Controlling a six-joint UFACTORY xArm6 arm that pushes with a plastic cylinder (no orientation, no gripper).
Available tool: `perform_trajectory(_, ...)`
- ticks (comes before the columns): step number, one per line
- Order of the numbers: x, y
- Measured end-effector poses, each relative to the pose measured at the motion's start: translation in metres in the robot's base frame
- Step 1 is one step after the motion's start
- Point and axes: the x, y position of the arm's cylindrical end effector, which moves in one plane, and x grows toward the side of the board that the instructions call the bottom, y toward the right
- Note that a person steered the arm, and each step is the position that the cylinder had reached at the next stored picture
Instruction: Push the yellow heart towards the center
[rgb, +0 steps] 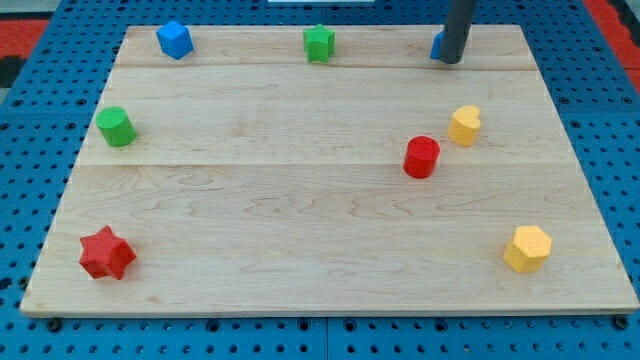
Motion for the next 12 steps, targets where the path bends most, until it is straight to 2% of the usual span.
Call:
perform_trajectory(3,0.008,0.001)
perform_trajectory(4,0.042,0.016)
perform_trajectory(5,0.050,0.030)
perform_trajectory(7,0.050,0.031)
perform_trajectory(8,0.059,0.015)
perform_trajectory(9,0.061,-0.030)
perform_trajectory(10,0.068,-0.127)
perform_trajectory(11,0.081,-0.157)
perform_trajectory(12,0.075,-0.066)
